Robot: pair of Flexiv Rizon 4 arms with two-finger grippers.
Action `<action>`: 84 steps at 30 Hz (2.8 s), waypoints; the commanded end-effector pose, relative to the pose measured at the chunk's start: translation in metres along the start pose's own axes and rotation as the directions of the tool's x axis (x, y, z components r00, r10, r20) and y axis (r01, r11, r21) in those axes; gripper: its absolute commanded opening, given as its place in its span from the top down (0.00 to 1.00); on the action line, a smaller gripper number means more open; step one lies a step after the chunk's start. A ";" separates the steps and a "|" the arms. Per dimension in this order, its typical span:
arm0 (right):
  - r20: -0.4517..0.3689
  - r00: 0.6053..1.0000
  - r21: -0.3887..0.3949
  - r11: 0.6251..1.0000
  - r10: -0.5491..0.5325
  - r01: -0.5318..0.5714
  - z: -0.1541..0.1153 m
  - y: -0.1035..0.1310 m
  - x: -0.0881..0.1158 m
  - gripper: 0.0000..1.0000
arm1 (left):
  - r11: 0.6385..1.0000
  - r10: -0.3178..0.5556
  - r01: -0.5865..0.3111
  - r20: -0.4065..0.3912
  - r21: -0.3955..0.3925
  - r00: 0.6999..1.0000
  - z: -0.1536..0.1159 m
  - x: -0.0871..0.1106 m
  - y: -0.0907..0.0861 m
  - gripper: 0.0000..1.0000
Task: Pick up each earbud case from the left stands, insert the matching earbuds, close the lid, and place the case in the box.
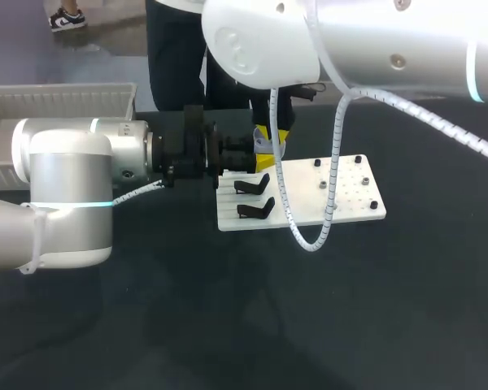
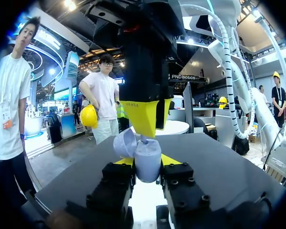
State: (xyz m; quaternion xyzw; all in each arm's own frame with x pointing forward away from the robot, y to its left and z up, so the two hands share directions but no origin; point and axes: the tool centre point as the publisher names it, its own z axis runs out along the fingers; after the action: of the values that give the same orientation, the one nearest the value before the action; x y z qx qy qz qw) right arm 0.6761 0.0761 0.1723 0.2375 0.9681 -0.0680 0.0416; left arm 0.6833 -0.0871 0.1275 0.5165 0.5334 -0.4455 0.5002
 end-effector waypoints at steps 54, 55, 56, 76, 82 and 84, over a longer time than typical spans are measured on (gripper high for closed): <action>-0.015 1.000 -0.040 0.999 -0.021 0.021 -0.005 -0.002 0.010 0.73 | 1.000 0.005 -0.005 0.006 -0.008 1.000 0.000 0.001 -0.002 1.00; -0.014 0.999 -0.059 0.998 -0.029 0.028 -0.009 -0.004 0.012 0.72 | 1.000 0.005 -0.005 0.006 -0.008 1.000 0.000 0.001 -0.002 1.00; -0.014 0.999 -0.075 0.997 -0.037 0.036 -0.012 -0.008 0.014 0.70 | 1.000 0.005 -0.005 0.006 -0.008 1.000 0.000 0.001 -0.002 1.00; 0.126 0.982 -0.382 0.907 -0.140 0.178 -0.039 -0.076 0.057 0.00 | 1.000 0.005 -0.005 0.006 -0.008 1.000 0.000 0.001 -0.002 1.00; 0.123 0.985 -0.336 0.928 -0.124 0.158 -0.040 -0.085 0.056 0.00 | 1.000 0.005 -0.005 0.006 -0.008 1.000 0.000 0.001 -0.002 1.00; 0.123 0.985 -0.336 0.928 -0.124 0.158 -0.040 -0.085 0.056 0.00 | 1.000 0.005 -0.005 0.006 -0.008 1.000 0.000 0.001 -0.002 1.00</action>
State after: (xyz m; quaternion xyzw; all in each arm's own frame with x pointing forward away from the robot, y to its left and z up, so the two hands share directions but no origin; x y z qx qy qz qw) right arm 0.5911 0.0397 0.2162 0.1558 0.9823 0.0431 0.0944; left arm 0.6831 -0.0872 0.1278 0.5166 0.5331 -0.4457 0.5003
